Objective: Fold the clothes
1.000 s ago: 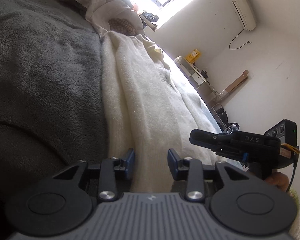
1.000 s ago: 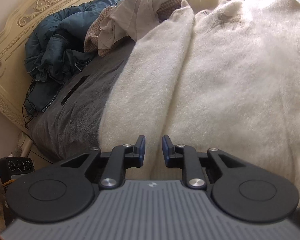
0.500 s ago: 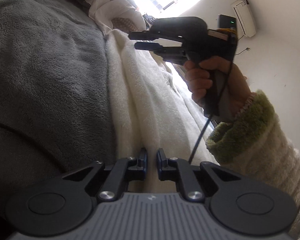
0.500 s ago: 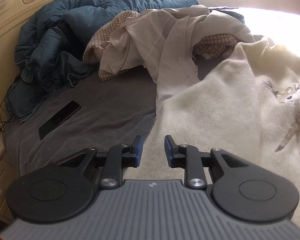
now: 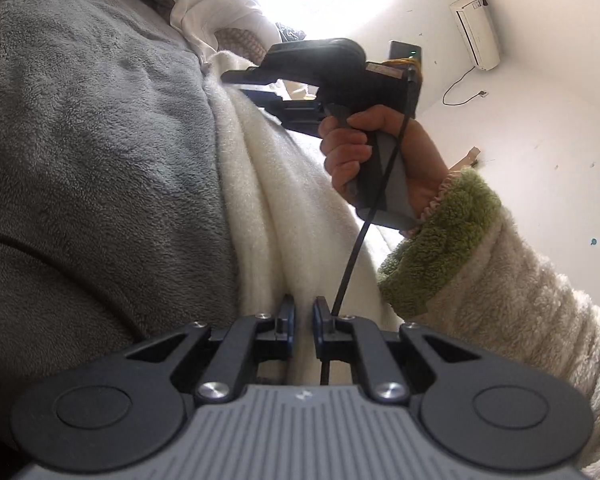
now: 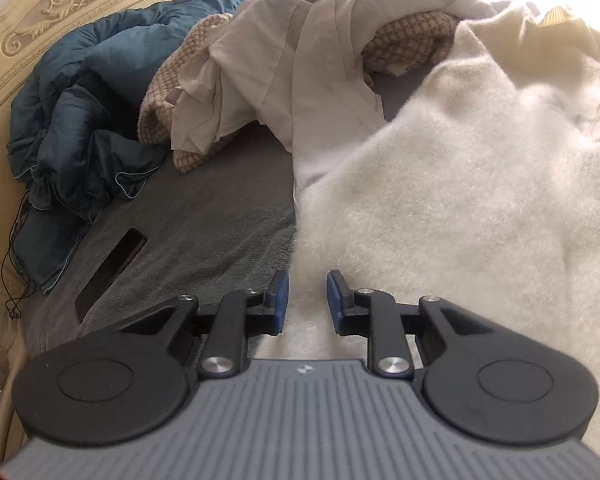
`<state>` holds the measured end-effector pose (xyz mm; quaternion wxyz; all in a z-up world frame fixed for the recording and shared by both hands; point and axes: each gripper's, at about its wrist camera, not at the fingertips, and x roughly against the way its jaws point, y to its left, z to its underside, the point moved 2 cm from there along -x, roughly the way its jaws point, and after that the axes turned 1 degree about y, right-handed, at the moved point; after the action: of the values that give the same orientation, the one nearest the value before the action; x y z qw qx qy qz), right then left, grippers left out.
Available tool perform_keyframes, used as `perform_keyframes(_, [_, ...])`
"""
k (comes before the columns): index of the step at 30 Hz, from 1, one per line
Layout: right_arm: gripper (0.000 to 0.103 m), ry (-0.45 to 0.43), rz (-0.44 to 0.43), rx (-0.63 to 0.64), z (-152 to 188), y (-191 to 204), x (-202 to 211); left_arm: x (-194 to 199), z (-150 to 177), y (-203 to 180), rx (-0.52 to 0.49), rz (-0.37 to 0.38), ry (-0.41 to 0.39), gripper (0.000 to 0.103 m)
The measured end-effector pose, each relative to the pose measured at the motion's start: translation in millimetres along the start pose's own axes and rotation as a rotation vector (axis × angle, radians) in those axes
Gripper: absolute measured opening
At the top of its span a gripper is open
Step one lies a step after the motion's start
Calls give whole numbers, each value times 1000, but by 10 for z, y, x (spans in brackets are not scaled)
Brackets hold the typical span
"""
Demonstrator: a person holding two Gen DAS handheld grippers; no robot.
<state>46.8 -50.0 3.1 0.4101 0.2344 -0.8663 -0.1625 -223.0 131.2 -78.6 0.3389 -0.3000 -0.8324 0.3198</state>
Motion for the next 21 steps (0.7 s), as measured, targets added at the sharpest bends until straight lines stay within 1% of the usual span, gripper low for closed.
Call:
perform_keyframes(2, [21,18,-11,-12,38,-41,-87,7,-6,-3,8,0,-3,10])
perform_keyframes(5, [22,10,-93,-58,71,-41,226,6,-29,-23,16,-3,-10,16])
perform_keyframes(6, [22,-9,-111,-51,123,-33,381,0,-39,-25,30,3,-12,25])
perform_keyframes(7, [22,-33,-115,-28,203,-29,582,-10,-51,-24,50,18,-13,31])
perform_keyframes(8, [22,-55,-116,-8,285,-28,770,-20,-62,-25,67,31,-13,40])
perform_keyframes(9, [22,-65,-113,0,380,-43,913,-31,-71,-32,76,36,-16,44])
perform_keyframes(10, [22,-71,-116,-3,490,-82,1053,-49,-81,-46,78,31,-19,44])
perform_keyframes(11, [23,-75,-118,-10,601,-123,1185,-67,-84,-58,77,21,-19,44])
perform_keyframes(13, [23,-75,-116,-46,821,-221,1353,-79,-79,-66,93,0,-26,33])
perform_keyframes(14, [23,-76,-112,-63,922,-265,1415,-80,-79,-59,103,-20,-28,18])
perform_keyframes(15, [23,-76,-110,-80,1000,-301,1440,-68,-87,-44,116,-35,-30,10])
perform_keyframes(18, [23,-71,-124,-136,1138,-391,1448,61,-72,-77,133,-41,-66,8])
perform_keyframes(21, [23,-70,-149,-155,1176,-395,1440,252,-47,-201,81,-70,-116,8])
